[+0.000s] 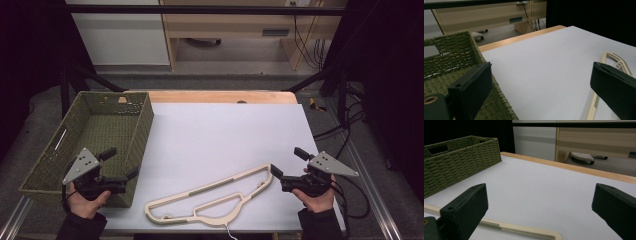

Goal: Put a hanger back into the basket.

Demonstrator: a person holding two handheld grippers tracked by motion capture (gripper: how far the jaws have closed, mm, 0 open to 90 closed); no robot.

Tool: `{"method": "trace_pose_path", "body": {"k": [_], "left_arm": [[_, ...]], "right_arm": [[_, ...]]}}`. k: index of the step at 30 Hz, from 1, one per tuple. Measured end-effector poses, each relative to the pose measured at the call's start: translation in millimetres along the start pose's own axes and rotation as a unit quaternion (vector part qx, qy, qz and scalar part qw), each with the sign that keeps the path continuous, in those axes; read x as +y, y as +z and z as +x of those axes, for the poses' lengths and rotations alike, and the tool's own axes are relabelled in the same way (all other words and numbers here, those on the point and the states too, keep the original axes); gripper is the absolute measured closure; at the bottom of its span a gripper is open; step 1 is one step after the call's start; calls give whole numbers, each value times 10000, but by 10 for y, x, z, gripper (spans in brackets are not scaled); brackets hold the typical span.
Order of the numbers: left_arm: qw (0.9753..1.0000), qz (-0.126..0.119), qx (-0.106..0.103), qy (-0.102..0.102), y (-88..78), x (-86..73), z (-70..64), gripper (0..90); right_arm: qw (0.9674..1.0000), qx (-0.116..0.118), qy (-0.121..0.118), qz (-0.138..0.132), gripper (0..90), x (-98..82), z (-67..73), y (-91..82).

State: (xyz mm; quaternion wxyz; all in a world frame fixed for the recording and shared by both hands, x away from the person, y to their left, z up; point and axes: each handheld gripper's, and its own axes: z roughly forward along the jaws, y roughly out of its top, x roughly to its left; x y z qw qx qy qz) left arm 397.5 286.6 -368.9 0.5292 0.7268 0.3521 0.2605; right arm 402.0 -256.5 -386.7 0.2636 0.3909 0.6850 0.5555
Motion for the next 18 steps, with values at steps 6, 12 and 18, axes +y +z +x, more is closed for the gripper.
{"method": "trace_pose_path", "body": {"k": [6, 12, 18], "left_arm": [[9998, 99, -115, 109, 46, 0, -90, 51], [9985, 278, -376, 290, 131, 21, -252, 61], [9945, 623, -649, 532, 270, -6, -436, 90]], "right_arm": [[10000, 16, 2, -28, 12, 5, 7, -6], [9999, 58, -88, 33, 13, 10, 46, 21], [9999, 121, -102, 60, 17, 7, 57, 30]]}}
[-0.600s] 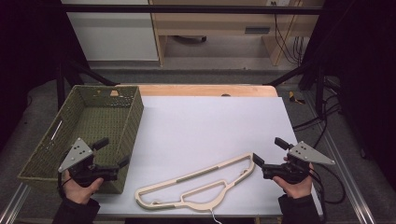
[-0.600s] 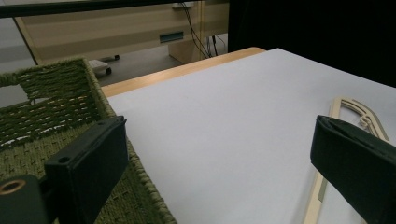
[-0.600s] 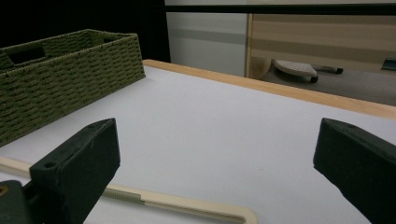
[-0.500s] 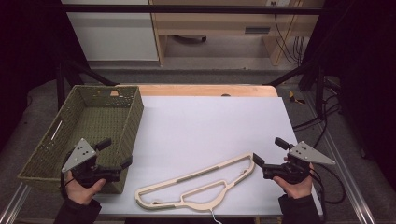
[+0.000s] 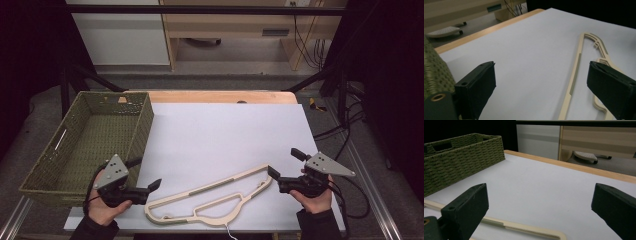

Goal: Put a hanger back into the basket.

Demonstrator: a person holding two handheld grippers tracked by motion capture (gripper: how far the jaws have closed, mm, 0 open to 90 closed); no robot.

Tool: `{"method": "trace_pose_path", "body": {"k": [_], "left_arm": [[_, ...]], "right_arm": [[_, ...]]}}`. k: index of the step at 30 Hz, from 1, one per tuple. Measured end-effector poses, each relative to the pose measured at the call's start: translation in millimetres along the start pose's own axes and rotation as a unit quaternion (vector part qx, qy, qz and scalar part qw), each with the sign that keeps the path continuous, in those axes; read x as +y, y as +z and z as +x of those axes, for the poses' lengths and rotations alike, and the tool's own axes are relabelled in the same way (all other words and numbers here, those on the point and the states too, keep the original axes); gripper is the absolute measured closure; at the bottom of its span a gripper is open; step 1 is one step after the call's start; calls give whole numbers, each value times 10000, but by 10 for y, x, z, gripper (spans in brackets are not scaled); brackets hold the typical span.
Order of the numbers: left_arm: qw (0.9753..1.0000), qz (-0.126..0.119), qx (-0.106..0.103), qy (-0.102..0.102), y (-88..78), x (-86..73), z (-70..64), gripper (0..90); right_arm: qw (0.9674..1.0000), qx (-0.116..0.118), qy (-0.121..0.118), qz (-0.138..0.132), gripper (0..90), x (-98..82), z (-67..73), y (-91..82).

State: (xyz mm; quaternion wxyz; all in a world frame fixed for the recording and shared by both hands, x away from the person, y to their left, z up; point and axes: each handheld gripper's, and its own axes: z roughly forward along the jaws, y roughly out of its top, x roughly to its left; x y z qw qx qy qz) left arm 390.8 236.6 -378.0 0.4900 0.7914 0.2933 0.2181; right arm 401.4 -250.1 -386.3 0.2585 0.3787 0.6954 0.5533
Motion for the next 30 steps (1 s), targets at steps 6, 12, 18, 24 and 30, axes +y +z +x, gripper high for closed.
{"method": "trace_pose_path", "body": {"k": [6, 12, 18, 24, 30], "left_arm": [[9981, 430, -384, 201, 201, -28, -206, 99], [9938, 763, -726, 364, 326, -61, -350, 127], [9857, 1166, -1067, 579, 446, -130, -514, 181], [9713, 1654, -1440, 918, 561, -234, -642, 261], [9564, 2110, -1746, 1013, 642, -342, -658, 371]], "right_arm": [[10000, 37, -14, 51, 17, -4, 22, 18], [9999, 86, -45, 99, 17, -9, 42, 29], [9999, 112, -60, 65, 17, -5, 50, 18], [9999, 132, -61, 83, 18, -4, 58, 19], [9998, 146, -74, 109, 18, -10, 57, 23]]}}
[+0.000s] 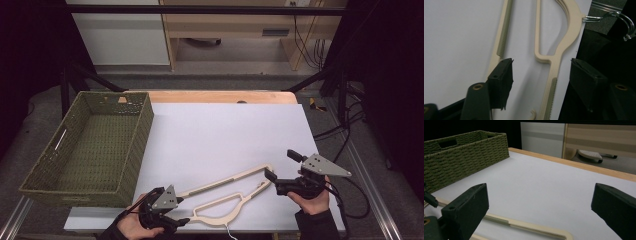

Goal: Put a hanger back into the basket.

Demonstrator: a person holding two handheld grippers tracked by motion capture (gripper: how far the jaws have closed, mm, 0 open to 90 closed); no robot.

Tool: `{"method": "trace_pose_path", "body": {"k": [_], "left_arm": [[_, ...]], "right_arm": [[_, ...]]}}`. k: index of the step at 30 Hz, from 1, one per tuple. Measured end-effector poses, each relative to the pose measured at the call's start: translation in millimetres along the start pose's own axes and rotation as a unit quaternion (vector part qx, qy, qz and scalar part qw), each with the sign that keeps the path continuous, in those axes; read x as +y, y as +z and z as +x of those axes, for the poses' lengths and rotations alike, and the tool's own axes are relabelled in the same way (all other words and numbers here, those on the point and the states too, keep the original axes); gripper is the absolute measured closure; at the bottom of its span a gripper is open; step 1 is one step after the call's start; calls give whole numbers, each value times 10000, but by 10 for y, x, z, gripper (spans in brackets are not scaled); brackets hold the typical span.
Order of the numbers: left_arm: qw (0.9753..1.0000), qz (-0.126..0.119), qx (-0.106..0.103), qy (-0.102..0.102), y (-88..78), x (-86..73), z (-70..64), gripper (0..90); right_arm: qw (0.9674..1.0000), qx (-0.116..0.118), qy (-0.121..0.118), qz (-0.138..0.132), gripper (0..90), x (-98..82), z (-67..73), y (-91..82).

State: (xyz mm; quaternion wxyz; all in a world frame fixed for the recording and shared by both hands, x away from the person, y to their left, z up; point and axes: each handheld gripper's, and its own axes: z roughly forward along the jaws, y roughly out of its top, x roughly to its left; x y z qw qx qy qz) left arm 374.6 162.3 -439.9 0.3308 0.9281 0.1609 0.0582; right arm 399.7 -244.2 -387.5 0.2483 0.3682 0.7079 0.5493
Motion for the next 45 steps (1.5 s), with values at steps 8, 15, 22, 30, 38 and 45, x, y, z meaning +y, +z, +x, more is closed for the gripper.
{"method": "trace_pose_path", "body": {"k": [8, 15, 22, 30, 38, 45], "left_arm": [[9990, 384, -229, 45, 106, -72, 31, 496], [9977, 536, -403, 27, 141, -104, 66, 598], [9970, 607, -485, 66, 156, -106, 63, 662], [9961, 650, -564, 173, 154, -98, 50, 747], [9959, 648, -561, 277, 146, -83, 32, 758], [9959, 637, -592, 258, 135, -75, 33, 760]], "right_arm": [[10000, 2, -3, 28, 18, -10, 7, 22], [10000, 24, -10, 64, 18, -18, 13, 40], [9999, 31, 1, 105, 18, -26, 22, 58], [9999, 68, -30, 139, 18, -37, 30, 82], [9998, 79, -19, 174, 18, -45, 42, 100], [9998, 105, -38, 192, 18, -51, 45, 113]]}}
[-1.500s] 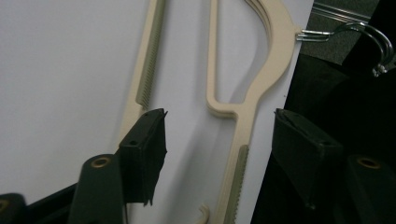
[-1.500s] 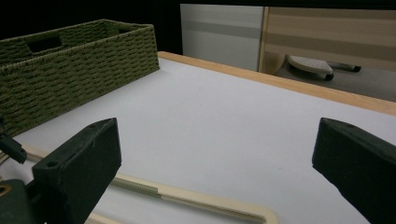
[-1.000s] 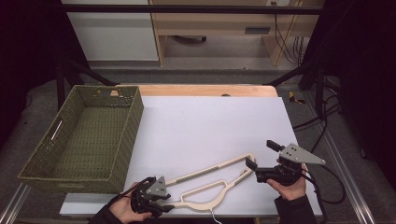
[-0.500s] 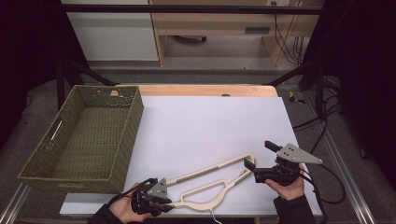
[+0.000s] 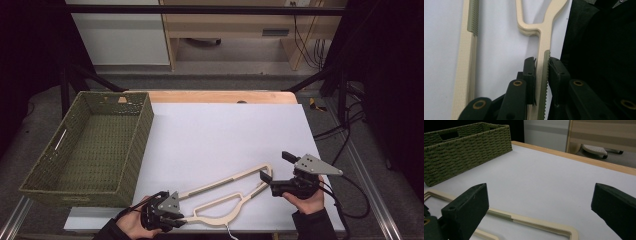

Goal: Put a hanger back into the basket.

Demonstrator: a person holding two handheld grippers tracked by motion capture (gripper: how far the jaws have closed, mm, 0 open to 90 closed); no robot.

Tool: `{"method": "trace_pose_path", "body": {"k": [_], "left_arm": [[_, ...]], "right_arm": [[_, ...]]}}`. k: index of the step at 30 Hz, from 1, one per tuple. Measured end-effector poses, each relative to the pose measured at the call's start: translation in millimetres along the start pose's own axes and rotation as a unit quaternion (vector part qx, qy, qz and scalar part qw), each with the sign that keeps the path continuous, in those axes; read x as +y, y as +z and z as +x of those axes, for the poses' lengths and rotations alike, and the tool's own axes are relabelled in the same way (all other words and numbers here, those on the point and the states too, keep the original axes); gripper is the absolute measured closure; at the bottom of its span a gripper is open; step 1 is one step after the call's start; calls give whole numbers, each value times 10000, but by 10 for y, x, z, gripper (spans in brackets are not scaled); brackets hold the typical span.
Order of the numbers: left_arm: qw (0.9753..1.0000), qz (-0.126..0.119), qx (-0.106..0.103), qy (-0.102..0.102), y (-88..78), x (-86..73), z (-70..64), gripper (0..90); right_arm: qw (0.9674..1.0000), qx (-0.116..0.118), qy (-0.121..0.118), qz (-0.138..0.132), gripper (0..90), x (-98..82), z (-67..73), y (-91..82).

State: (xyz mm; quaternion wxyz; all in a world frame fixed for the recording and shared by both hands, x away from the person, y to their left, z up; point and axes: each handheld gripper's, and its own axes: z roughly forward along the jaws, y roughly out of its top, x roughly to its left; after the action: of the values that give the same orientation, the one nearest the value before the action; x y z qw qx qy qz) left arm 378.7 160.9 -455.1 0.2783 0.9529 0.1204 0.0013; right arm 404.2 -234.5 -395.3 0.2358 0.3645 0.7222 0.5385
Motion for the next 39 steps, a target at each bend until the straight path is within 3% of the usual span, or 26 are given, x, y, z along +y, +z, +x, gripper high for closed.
{"method": "trace_pose_path", "body": {"k": [13, 21, 28, 31, 34, 35, 36, 37, 39], "left_arm": [[9995, -228, -233, -1, -83, 57, -44, 785], [9993, -319, -170, 15, -124, 79, -77, 791], [9984, -530, -154, -109, -183, 106, -80, 792], [9982, -575, -136, -124, -195, 109, -78, 792], [9981, -583, -137, -137, -202, 112, -76, 792], [9978, -625, -110, -165, -214, 118, -79, 792], [9978, -625, -110, -165, -214, 118, -79, 792], [9976, -666, -87, -183, -232, 125, -81, 792], [9971, -731, -43, -214, -253, 133, -83, 792]], "right_arm": [[10000, 66, 10, 30, 22, -6, 17, 19], [9998, 161, -10, 68, 38, -18, 35, 43], [9979, 610, -136, 158, 106, -17, 146, 112], [9947, 950, -275, 296, 148, -6, 284, 178], [9921, 1099, -438, 421, 152, 8, 398, 224], [9877, 1352, -583, 532, 163, 8, 526, 282], [9877, 1352, -583, 532, 163, 8, 526, 282], [9813, 1671, -657, 698, 166, -9, 666, 354], [9756, 1851, -798, 873, 173, -36, 795, 424]]}}
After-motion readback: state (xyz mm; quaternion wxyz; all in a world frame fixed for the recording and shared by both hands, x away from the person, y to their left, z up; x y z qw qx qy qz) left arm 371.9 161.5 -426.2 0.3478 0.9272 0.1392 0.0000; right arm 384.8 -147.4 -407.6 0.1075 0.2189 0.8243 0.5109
